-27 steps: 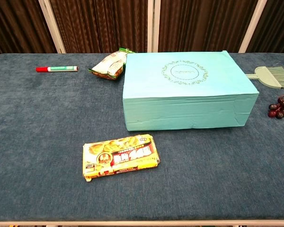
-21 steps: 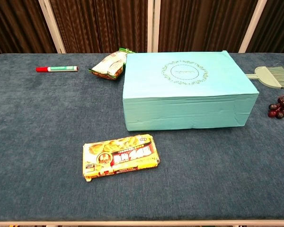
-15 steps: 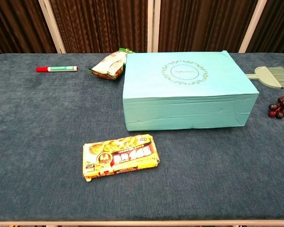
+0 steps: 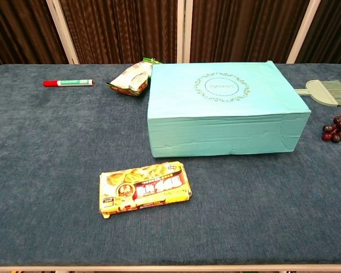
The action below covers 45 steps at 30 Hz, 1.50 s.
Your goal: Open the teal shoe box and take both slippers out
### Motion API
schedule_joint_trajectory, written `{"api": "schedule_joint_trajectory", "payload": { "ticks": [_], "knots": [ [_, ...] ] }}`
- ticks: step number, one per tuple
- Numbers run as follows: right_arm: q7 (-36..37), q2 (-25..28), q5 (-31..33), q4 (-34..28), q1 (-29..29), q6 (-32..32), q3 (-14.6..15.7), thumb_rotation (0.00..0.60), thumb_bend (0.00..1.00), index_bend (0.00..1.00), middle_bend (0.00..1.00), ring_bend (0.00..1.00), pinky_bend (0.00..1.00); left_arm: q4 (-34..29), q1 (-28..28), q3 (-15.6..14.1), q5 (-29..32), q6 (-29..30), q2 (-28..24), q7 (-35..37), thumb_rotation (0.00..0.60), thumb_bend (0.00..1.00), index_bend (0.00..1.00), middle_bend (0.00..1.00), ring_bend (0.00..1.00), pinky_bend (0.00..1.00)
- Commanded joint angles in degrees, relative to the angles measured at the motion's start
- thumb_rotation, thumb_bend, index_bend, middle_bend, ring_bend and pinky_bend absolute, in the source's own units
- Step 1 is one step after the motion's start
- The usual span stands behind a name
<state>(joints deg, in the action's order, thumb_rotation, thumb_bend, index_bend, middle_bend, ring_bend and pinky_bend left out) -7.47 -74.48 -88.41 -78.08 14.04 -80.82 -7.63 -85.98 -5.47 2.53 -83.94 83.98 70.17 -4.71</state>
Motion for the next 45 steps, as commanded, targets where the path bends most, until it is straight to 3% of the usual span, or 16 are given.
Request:
{"api": "schedule_joint_trajectory", "payload": {
  "ticks": [1,6,12,27,45],
  "knots": [
    [0.58,-1.01,0.73,2.26,2.21,2.59,-0.91,0.600,0.30,0.09,0.14,0.00,0.13,0.19,-0.18,0.01,-0.05,-0.23,0.16,0.02,0.600,0.11,0.15,0.16,0.10,0.33],
    [1.22,-2.01,4.36,2.46,3.58,8.15,-0.55,0.600,0.30,0.07,0.20,0.01,0.13,0.22,-0.46,0.16,0.11,-0.54,0.35,-0.37,0.600,0.11,0.15,0.16,0.10,0.33],
    [3.88,-2.36,7.02,0.43,5.02,14.71,1.00,0.600,0.31,0.00,0.26,0.09,0.22,1.01,-0.67,-0.08,0.58,-1.50,0.91,-0.68,0.600,0.11,0.15,0.16,0.10,0.33],
    [6.11,-5.01,3.95,-0.38,8.63,19.34,4.08,0.600,0.45,0.00,0.21,0.01,0.15,3.33,-0.78,-0.28,0.62,-2.02,1.58,1.28,0.600,0.11,0.15,0.16,0.10,0.33],
    [6.97,-6.83,1.05,-2.15,11.98,21.65,5.99,0.600,0.46,0.00,0.25,0.01,0.15,3.86,-0.97,-0.18,1.06,-2.54,2.02,1.84,0.600,0.11,0.15,0.16,0.10,0.33]
  ]
}}
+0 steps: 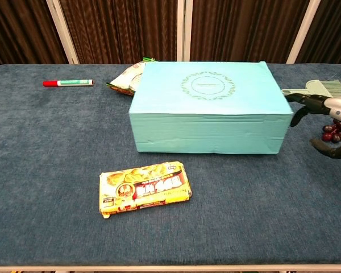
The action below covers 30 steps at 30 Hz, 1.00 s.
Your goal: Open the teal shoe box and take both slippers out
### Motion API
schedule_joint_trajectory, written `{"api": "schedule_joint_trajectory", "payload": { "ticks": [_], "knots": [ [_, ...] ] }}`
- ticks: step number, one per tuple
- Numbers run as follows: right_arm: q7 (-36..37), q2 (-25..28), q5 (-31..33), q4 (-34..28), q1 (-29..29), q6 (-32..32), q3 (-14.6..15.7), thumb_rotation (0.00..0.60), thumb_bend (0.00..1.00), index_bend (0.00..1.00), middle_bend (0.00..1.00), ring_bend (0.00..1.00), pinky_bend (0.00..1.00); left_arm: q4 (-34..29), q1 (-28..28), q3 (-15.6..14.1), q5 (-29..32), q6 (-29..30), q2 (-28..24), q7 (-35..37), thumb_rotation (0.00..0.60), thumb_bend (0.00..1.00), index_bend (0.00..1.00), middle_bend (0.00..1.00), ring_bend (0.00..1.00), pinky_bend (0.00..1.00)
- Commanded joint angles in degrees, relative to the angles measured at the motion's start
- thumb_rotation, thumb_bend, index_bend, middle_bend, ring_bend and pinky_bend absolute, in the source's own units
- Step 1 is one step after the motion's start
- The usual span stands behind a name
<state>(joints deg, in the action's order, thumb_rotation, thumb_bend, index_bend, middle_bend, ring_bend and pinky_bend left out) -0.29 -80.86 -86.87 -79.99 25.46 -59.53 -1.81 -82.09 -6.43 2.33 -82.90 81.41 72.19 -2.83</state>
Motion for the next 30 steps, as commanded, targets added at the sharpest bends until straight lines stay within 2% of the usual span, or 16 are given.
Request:
{"api": "schedule_joint_trajectory", "payload": {
  "ticks": [1,11,17,20,24,30],
  "knots": [
    [-0.30,-0.69,-0.71,-0.29,0.71,0.37,0.28,0.600,0.46,0.00,0.25,0.01,0.15,-0.05,-0.02,0.05,0.02,0.05,-0.01,-0.10,0.600,0.11,0.15,0.16,0.10,0.33],
    [0.13,-0.97,-3.11,-0.80,0.17,-1.50,2.73,0.600,0.46,0.00,0.27,0.02,0.15,-0.20,-0.14,0.15,0.33,-0.23,-0.02,-0.20,0.600,0.11,0.15,0.16,0.10,0.33],
    [2.13,0.12,-7.49,-1.51,-0.67,-7.20,3.49,0.600,0.46,0.00,0.30,0.06,0.17,-0.20,-0.25,0.06,0.05,-0.23,0.09,-0.02,0.600,0.11,0.15,0.16,0.10,0.33],
    [1.58,-0.19,-9.70,0.01,-1.29,-12.47,2.21,0.600,0.46,0.00,0.32,0.08,0.20,-0.20,-0.26,0.04,0.03,-0.22,0.09,-0.08,0.600,0.11,0.15,0.16,0.10,0.33],
    [-2.52,-2.20,-10.38,5.74,-1.03,-18.01,-1.60,0.600,0.44,0.02,0.32,0.08,0.20,-0.01,-0.30,-0.04,-0.06,-0.28,0.17,0.04,0.600,0.11,0.15,0.16,0.10,0.33],
    [-3.61,-3.48,-8.41,10.34,2.54,-14.17,-4.07,0.600,0.37,0.02,0.21,0.03,0.20,0.25,-0.37,-0.09,-0.07,-0.38,0.54,-0.08,0.600,0.11,0.15,0.16,0.10,0.33]
  ]
}}
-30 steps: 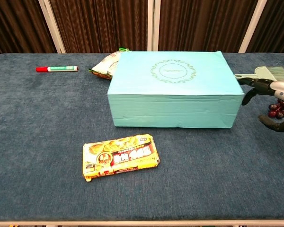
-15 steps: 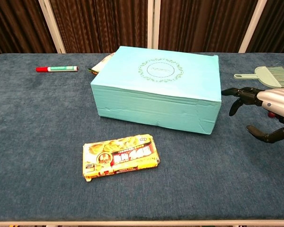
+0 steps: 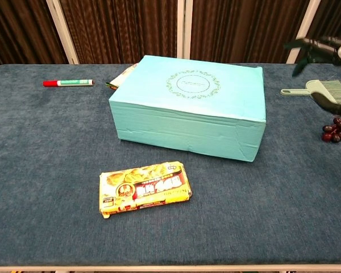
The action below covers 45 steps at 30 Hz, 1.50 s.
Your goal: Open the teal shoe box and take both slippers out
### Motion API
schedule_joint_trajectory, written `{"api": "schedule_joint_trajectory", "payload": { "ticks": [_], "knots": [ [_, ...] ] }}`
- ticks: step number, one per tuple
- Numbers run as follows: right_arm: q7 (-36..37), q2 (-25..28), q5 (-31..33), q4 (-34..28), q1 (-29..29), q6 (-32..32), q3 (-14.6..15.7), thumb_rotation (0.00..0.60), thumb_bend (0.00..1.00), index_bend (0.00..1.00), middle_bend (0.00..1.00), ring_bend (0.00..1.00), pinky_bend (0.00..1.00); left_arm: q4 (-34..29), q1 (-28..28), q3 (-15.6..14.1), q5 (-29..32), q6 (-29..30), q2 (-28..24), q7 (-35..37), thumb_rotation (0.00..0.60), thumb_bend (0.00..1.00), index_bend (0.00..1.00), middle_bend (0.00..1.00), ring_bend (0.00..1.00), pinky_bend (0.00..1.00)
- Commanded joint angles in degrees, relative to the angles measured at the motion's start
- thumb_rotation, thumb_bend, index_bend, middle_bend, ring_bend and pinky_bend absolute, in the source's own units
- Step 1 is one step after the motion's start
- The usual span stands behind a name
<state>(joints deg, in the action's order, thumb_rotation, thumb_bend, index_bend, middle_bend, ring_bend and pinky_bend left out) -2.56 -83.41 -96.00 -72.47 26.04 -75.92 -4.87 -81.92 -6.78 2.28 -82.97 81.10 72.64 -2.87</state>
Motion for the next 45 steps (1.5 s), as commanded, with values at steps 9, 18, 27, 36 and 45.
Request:
{"api": "schedule_joint_trajectory", "payload": {
  "ticks": [9,18,27,36,45],
  "knots": [
    [2.88,-8.47,-1.94,22.74,5.72,-0.09,-0.69,0.600,0.23,0.00,0.12,0.00,0.14,0.62,-0.31,0.09,0.31,-0.43,0.73,-1.18,0.600,0.11,0.15,0.16,0.10,0.33],
    [13.44,-18.39,-2.42,41.97,7.60,-1.19,1.49,0.600,0.22,0.00,0.10,0.00,0.12,1.56,-0.72,0.13,-0.21,-0.22,1.63,-2.38,0.600,0.11,0.15,0.16,0.10,0.33],
    [21.28,-25.71,-2.63,53.51,8.51,-1.81,3.85,0.600,0.22,0.00,0.10,0.00,0.12,2.40,-1.25,0.25,-0.38,-0.48,2.48,-3.08,0.600,0.11,0.15,0.16,0.10,0.33],
    [24.17,-29.23,-1.86,58.43,10.19,-1.69,4.66,0.600,0.24,0.00,0.09,0.00,0.09,3.99,-1.27,0.76,-0.51,0.68,3.15,-3.43,0.600,0.11,0.15,0.16,0.10,0.33],
    [24.92,-30.88,-1.33,60.87,11.30,0.16,5.74,0.600,0.28,0.00,0.05,0.00,0.08,5.86,-1.10,0.82,-0.67,1.34,3.80,-2.68,0.600,0.11,0.15,0.16,0.10,0.33]
  ]
}}
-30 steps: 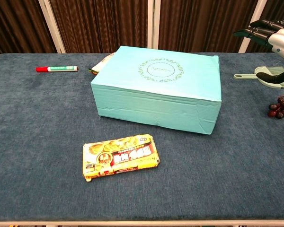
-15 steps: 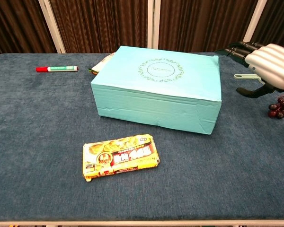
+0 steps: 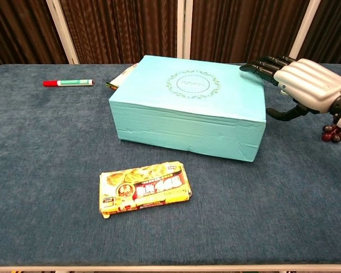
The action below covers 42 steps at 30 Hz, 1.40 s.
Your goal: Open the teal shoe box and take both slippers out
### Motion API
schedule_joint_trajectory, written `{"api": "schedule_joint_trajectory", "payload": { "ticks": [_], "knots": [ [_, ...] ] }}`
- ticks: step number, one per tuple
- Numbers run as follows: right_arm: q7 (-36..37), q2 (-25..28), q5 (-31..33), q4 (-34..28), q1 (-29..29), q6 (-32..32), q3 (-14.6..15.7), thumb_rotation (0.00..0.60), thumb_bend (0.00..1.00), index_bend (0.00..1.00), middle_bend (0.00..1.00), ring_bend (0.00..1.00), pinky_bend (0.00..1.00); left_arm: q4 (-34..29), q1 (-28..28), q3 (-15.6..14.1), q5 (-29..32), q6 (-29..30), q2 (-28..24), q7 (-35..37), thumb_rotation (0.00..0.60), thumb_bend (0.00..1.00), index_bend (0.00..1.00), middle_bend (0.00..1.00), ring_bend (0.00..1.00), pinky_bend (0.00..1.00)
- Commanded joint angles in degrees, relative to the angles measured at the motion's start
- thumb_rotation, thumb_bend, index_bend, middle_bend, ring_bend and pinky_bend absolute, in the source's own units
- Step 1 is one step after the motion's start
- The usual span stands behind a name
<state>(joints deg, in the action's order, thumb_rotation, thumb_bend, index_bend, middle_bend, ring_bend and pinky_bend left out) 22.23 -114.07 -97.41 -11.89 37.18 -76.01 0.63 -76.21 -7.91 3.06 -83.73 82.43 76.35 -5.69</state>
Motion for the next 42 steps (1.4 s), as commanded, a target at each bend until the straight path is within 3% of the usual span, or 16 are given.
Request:
{"api": "schedule_joint_trajectory", "payload": {
  "ticks": [1,20,28,37,42],
  "knots": [
    [0.15,-0.31,0.09,0.45,0.24,0.34,0.37,0.600,0.28,0.00,0.05,0.00,0.08,0.21,0.01,0.07,0.12,-0.01,0.12,0.22,0.600,0.11,0.15,0.16,0.10,0.33],
    [2.24,-1.79,1.28,1.94,1.83,1.59,1.37,0.600,0.33,0.00,0.10,0.00,0.07,1.90,-0.07,0.31,0.49,0.04,0.88,0.74,0.600,0.11,0.15,0.16,0.10,0.34],
    [5.91,-1.85,2.31,1.70,1.45,0.06,0.95,0.600,0.35,0.00,0.25,0.00,0.07,2.24,-0.15,0.14,0.37,-0.24,1.17,1.57,0.600,0.11,0.15,0.16,0.10,0.34],
    [12.27,-2.07,5.02,0.83,1.60,0.15,-1.23,0.600,0.28,0.00,0.38,0.02,0.07,2.36,-0.17,0.04,0.34,-0.40,1.21,1.99,0.600,0.11,0.15,0.16,0.10,0.34],
    [20.36,-1.99,7.80,-2.18,1.70,2.88,-3.54,0.600,0.28,0.03,0.44,0.06,0.07,2.23,-0.20,-0.11,0.45,-0.80,1.20,2.20,0.600,0.11,0.15,0.15,0.10,0.34]
  ]
}}
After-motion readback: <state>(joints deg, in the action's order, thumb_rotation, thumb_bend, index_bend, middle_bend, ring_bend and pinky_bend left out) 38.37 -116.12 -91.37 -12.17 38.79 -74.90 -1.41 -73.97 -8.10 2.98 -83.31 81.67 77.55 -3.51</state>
